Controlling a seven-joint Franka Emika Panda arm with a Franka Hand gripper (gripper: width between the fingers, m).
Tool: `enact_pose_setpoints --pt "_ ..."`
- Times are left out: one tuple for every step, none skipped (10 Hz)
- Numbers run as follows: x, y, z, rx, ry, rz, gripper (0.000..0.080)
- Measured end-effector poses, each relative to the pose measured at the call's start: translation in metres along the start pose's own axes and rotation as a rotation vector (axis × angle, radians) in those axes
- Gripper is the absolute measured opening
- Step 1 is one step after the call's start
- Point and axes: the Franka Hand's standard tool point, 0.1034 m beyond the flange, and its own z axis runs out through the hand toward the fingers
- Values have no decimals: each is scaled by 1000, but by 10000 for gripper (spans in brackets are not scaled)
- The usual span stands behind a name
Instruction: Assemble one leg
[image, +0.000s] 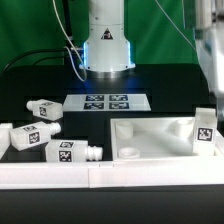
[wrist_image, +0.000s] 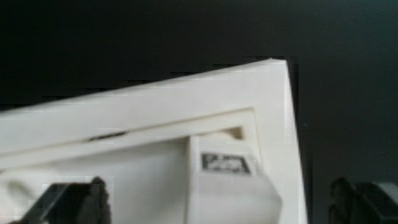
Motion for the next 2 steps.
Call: enact_pose_setpoints --pt "1 1 1 -2 1 1 643" --pt "1 1 3 -4 2 0 648"
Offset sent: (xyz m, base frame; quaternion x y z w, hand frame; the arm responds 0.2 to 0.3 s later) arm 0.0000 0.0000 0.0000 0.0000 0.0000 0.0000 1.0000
